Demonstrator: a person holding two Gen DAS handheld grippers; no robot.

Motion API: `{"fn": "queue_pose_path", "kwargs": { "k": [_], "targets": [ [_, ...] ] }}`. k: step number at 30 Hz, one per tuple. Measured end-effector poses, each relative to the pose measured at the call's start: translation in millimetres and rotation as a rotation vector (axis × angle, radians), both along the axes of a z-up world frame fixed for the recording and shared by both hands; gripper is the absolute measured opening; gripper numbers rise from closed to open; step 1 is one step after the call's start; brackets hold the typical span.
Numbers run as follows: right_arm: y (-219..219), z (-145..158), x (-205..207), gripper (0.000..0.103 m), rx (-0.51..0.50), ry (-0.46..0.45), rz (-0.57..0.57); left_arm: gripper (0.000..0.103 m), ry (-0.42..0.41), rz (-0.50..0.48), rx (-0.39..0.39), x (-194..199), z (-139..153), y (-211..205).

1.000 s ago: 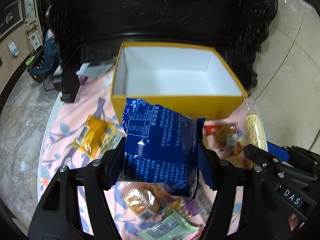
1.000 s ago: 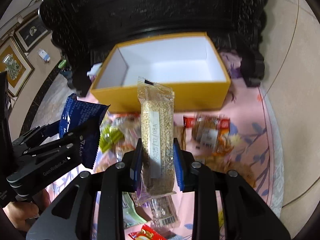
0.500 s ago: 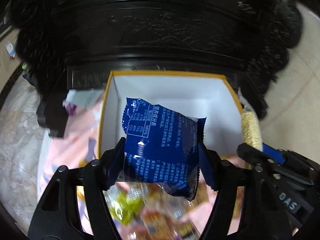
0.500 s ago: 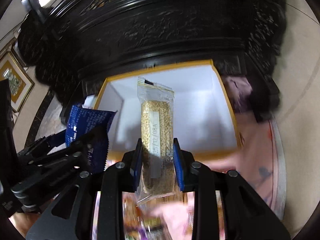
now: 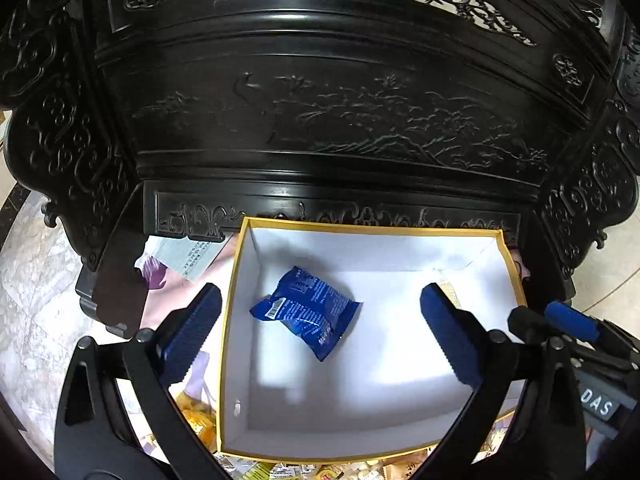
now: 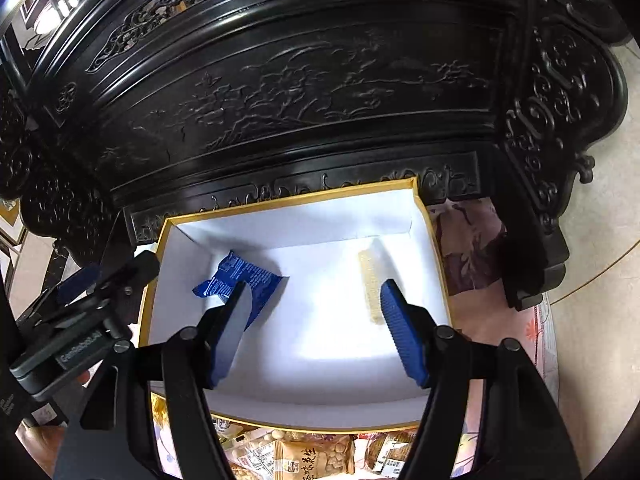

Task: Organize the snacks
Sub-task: 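Withdraw both grippers from the box back over the snacks, then grasp the tall black-labelled cylinder pack with the right gripper while the left grasps the bread bun bag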

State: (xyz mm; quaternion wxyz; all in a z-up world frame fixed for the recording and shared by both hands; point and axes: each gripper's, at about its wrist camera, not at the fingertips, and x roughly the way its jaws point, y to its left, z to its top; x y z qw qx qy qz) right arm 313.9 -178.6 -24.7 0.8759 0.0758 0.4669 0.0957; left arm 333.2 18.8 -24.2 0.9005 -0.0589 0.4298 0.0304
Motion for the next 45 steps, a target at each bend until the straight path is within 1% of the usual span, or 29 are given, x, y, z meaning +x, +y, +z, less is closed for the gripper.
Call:
{"fn": "queue_pose_path", "kwargs": {
  "k": [4, 5, 6, 7, 8, 11, 12, 14, 15, 17, 18, 20, 21, 23, 25, 27, 31, 32, 35, 40, 42, 43, 45],
  "targets": [
    [-2, -4, -8, 0.069, 0.038, 0.012, 0.017, 0.101, 0.009, -0.035, 0.003, -17, 3, -4],
    [-2, -6, -14, 0.072, 0.042, 0.013, 0.029, 0.101, 0.013, -0.044, 0.002, -23, 3, -4],
    [-2, -7, -20, 0.078, 0.044, 0.018, 0.039, 0.101, 0.015, -0.057, -0.001, -32, 3, -5],
    [-3, -8, -27, 0.097, 0.048, 0.024, 0.049, 0.101, 0.016, -0.069, 0.0, -43, 2, -5],
    [-5, -11, -37, 0.102, 0.053, 0.031, 0.058, 0.101, 0.018, -0.076, 0.0, -50, 2, -5],
    [-8, -19, -71, 0.102, 0.057, 0.055, 0.09, 0.101, 0.041, -0.11, -0.002, -86, -6, -4],
    [-9, -22, -83, 0.102, 0.048, 0.063, 0.106, 0.101, 0.057, -0.125, -0.002, -104, -13, -4],
    [-8, -34, -117, 0.102, 0.006, 0.086, 0.145, 0.101, 0.084, -0.15, -0.001, -132, -25, -4],
    [-6, -39, -129, 0.102, -0.009, 0.097, 0.158, 0.101, 0.104, -0.162, 0.012, -150, -35, -5],
    [0, -62, -164, 0.102, -0.031, 0.163, 0.207, 0.101, 0.149, -0.172, 0.029, -180, -55, -5],
    [3, -76, -180, 0.102, -0.036, 0.206, 0.228, 0.101, 0.184, -0.17, 0.026, -200, -71, -2],
    [12, -101, -210, 0.102, -0.023, 0.283, 0.275, 0.101, 0.227, -0.153, 0.018, -221, -91, 2],
    [17, -114, -223, 0.102, -0.019, 0.315, 0.296, 0.101, 0.267, -0.138, 0.006, -235, -108, 6],
    [26, -137, -243, 0.102, -0.025, 0.355, 0.319, 0.101, 0.306, -0.11, -0.008, -248, -124, 11],
    [31, -149, -251, 0.102, -0.039, 0.364, 0.314, 0.101, 0.332, -0.077, -0.022, -260, -139, 18],
    [35, -155, -253, 0.102, -0.055, 0.331, 0.304, 0.101, 0.338, -0.062, -0.009, -264, -144, 20],
    [40, -165, -250, 0.101, -0.063, 0.323, 0.315, 0.101, 0.335, -0.052, 0.025, -268, -148, 20],
    [42, -168, -250, 0.096, -0.07, 0.329, 0.321, 0.101, 0.336, -0.05, 0.02, -269, -148, 21],
    [42, -181, -248, 0.085, -0.095, 0.356, 0.328, 0.101, 0.336, -0.045, 0.014, -271, -149, 21],
    [47, -198, -254, 0.084, -0.141, 0.395, 0.338, 0.101, 0.341, -0.044, 0.014, -272, -150, 21],
    [51, -200, -254, 0.082, -0.151, 0.377, 0.341, 0.101, 0.346, -0.047, 0.013, -272, -152, 20],
    [54, -201, -255, 0.081, -0.166, 0.369, 0.346, 0.101, 0.347, -0.048, 0.013, -272, -153, 19],
    [55, -201, -260, 0.071, -0.226, 0.345, 0.354, 0.101, 0.352, -0.051, 0.014, -271, -154, 17]
  ]
}}
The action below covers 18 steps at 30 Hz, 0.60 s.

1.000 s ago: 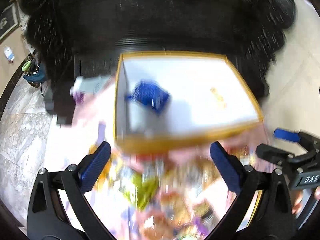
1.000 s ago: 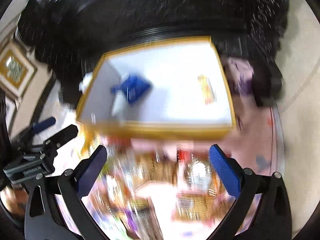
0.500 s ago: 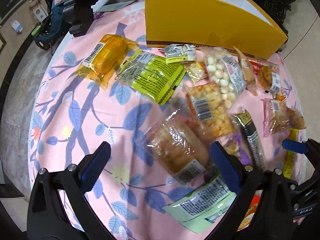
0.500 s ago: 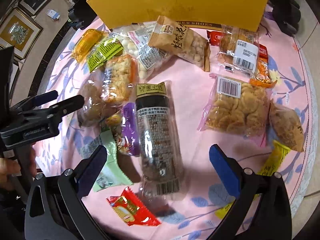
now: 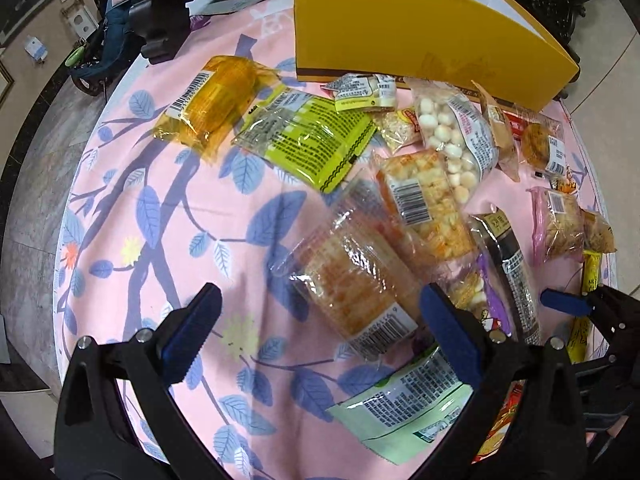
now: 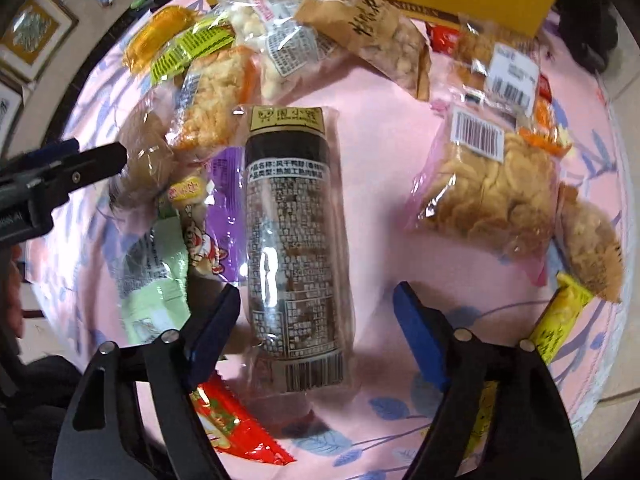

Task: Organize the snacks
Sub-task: 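Grasp the tall black-labelled cylinder pack with the right gripper while the left grasps the bread bun bag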

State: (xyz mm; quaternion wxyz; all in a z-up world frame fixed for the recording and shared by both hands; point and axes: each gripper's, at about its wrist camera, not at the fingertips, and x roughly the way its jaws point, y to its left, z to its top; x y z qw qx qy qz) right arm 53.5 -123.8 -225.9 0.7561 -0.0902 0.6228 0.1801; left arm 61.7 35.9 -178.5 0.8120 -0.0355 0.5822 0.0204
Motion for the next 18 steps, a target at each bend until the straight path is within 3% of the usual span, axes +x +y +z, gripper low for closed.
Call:
{"fn": "queue_pose_path", "kwargs": {
  "k": [2, 4, 16, 18],
  "targets": [
    [9, -2, -3, 0.041, -0.083, -0.048, 0.026, 0.101, 0.002, -0.004, 0.001, 1, -1, -2],
    [6, 0, -2, 0.031, -0.067, -0.054, 0.008, 0.101, 0.003, -0.007, 0.002, 2, -1, -3],
    [-20, 17, -5, 0.03, 0.018, -0.05, -0.043, 0.101, 0.01, -0.002, 0.011, 12, -12, -13],
    [-40, 23, -9, 0.03, 0.026, -0.046, -0.046, 0.101, 0.014, -0.013, 0.007, 10, -12, -15]
  ]
}}
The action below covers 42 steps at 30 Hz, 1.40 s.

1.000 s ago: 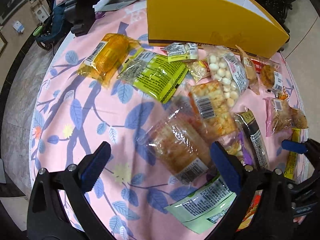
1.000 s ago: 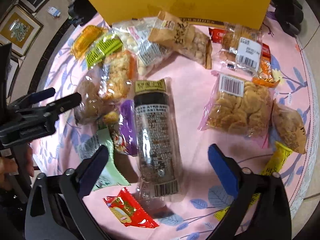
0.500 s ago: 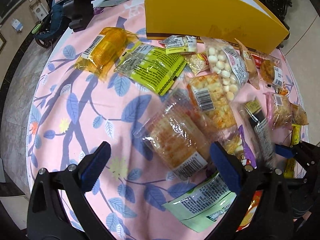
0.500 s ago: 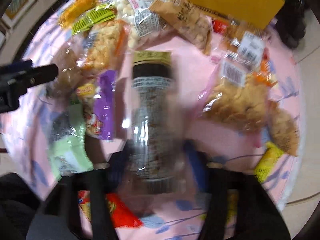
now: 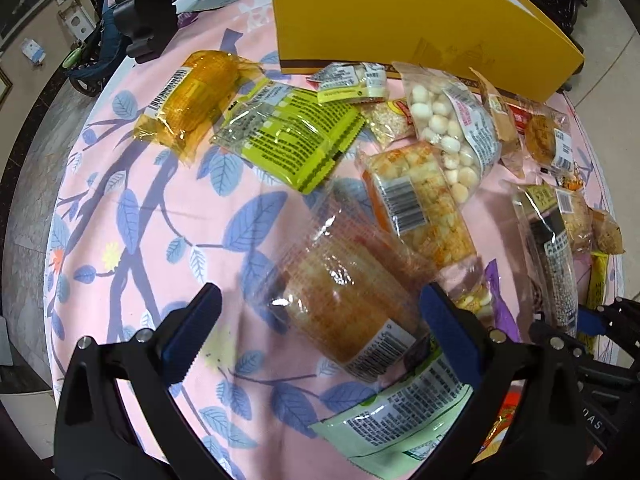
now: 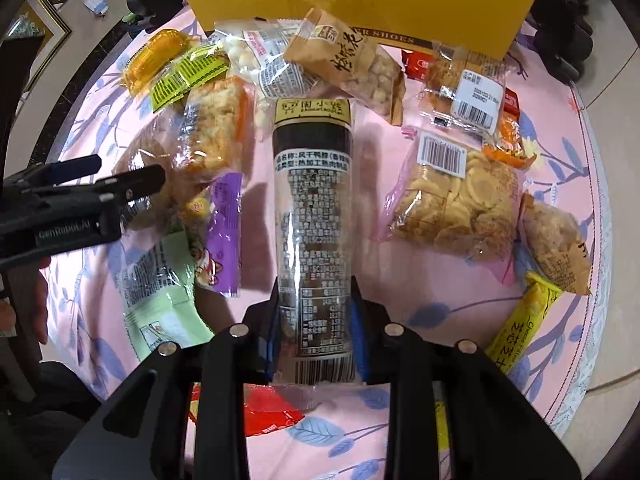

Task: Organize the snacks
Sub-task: 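Grasp the tall black-labelled cylinder pack with the right gripper while the left grasps the bread bun bag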

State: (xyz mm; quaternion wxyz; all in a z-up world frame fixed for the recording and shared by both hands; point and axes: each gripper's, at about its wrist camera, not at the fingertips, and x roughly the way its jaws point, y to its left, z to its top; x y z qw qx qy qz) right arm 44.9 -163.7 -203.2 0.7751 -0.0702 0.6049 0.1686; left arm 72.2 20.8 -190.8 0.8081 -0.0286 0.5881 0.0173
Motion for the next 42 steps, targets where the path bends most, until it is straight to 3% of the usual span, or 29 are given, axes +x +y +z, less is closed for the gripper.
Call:
{"fn": "queue_pose_path", "kwargs": {
  "k": [8, 14, 17, 27, 37, 42],
  "targets": [
    [-5, 4, 1, 0.03, 0.009, 0.01, -0.017, 0.101, -0.007, -0.085, -0.002, -7, 12, -16],
    [-2, 4, 1, 0.03, 0.01, 0.015, -0.016, 0.101, 0.04, -0.131, 0.053, 0, -5, -29],
    [-3, 2, 1, 0.031, 0.011, 0.018, -0.025, 0.101, 0.013, -0.155, 0.072, 0, -8, -34],
    [-2, 3, 2, 0.031, 0.017, 0.027, -0.019, 0.101, -0.01, -0.185, 0.058, 10, -8, -18],
    [3, 0, 5, 0.032, 0.02, 0.041, 0.008, 0.101, 0.015, -0.248, 0.127, 16, -31, -15],
    [2, -3, 5, 0.032, 0.022, 0.051, 0.004, 0.101, -0.014, -0.225, 0.087, 15, -33, -7]
  ]
}}
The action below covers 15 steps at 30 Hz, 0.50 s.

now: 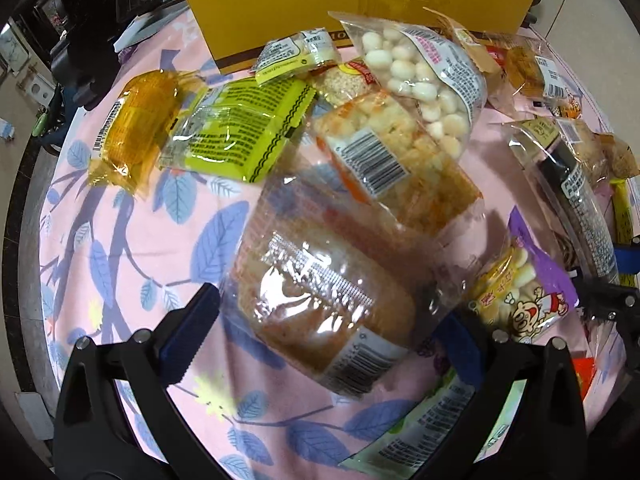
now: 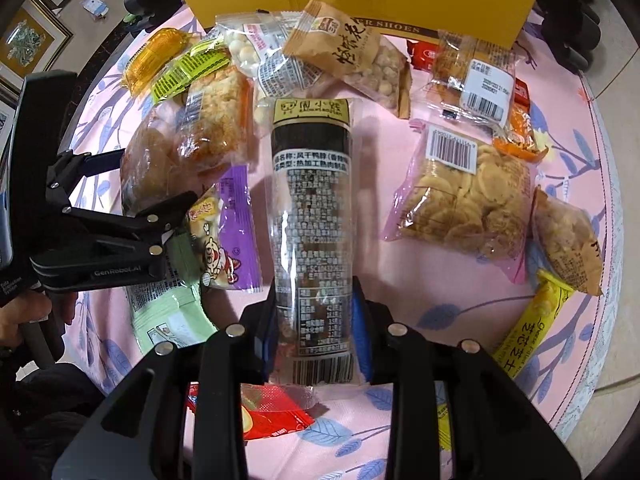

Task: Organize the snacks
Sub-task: 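Grasp the tall black-labelled cylinder pack with the right gripper while the left grasps the bread bun bag, then carry the cylinder pack and bread bun bag into the yellow box and release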

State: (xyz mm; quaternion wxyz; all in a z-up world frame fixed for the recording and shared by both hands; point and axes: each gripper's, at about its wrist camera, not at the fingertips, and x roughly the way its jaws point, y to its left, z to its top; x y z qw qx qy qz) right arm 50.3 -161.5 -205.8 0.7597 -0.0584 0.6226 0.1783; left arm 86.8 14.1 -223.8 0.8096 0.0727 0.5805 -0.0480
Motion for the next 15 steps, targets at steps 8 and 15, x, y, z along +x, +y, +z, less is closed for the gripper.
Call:
{"fn": "queue_pose_path", "kwargs": {
  "k": [8, 15],
  "targets": [
    [-1, 1, -1, 0.032, 0.006, -0.008, -0.004, 0.071, -0.028, 0.015, -0.033, -11, 10, -4],
    [0, 2, -1, 0.032, 0.006, -0.011, -0.002, 0.061, -0.033, 0.024, -0.052, -15, 15, -6]
  ]
}}
